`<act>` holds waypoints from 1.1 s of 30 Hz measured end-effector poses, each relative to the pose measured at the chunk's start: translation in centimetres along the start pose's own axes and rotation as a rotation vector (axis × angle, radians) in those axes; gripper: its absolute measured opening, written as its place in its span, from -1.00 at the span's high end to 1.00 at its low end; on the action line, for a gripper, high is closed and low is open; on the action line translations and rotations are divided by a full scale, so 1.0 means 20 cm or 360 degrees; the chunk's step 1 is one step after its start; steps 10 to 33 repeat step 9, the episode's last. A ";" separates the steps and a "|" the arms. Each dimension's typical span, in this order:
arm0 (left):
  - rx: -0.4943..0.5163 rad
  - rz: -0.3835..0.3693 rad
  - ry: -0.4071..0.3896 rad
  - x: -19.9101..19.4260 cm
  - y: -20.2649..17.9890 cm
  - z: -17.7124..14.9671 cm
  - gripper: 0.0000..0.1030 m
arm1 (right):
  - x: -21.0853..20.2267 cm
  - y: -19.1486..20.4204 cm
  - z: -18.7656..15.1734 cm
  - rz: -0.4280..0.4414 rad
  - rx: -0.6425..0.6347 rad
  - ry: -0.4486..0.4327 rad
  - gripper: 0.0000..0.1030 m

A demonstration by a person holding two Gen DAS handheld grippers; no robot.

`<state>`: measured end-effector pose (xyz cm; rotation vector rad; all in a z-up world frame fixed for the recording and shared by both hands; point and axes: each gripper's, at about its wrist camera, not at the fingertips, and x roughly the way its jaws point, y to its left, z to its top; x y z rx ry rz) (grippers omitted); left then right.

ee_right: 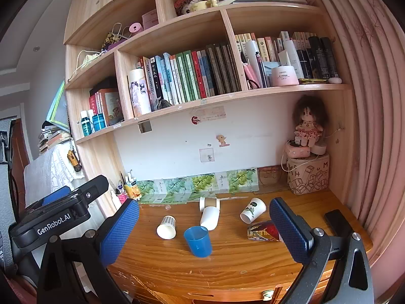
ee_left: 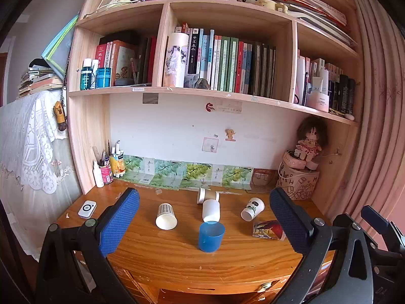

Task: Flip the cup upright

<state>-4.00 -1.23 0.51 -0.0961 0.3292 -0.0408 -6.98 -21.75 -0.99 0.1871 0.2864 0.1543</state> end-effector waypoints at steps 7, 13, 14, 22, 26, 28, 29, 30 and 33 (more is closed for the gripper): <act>-0.0006 -0.0018 -0.0012 0.00 0.00 0.01 -0.99 | 0.01 0.02 0.00 0.0007 0.0004 0.0003 -1.00; -0.0004 -0.0024 -0.0012 0.00 0.00 0.01 -0.99 | 0.01 0.03 0.00 0.0006 0.0005 0.0001 -1.00; -0.0004 -0.0024 -0.0012 0.00 0.00 0.01 -0.99 | 0.01 0.03 0.00 0.0006 0.0005 0.0001 -1.00; -0.0004 -0.0024 -0.0012 0.00 0.00 0.01 -0.99 | 0.01 0.03 0.00 0.0006 0.0005 0.0001 -1.00; -0.0004 -0.0024 -0.0012 0.00 0.00 0.01 -0.99 | 0.01 0.03 0.00 0.0006 0.0005 0.0001 -1.00; -0.0004 -0.0024 -0.0012 0.00 0.00 0.01 -0.99 | 0.01 0.03 0.00 0.0006 0.0005 0.0001 -1.00; -0.0004 -0.0024 -0.0012 0.00 0.00 0.01 -0.99 | 0.01 0.03 0.00 0.0006 0.0005 0.0001 -1.00; -0.0004 -0.0024 -0.0012 0.00 0.00 0.01 -0.99 | 0.01 0.03 0.00 0.0006 0.0005 0.0001 -1.00; -0.0004 -0.0024 -0.0012 0.00 0.00 0.01 -0.99 | 0.01 0.03 0.00 0.0006 0.0005 0.0001 -1.00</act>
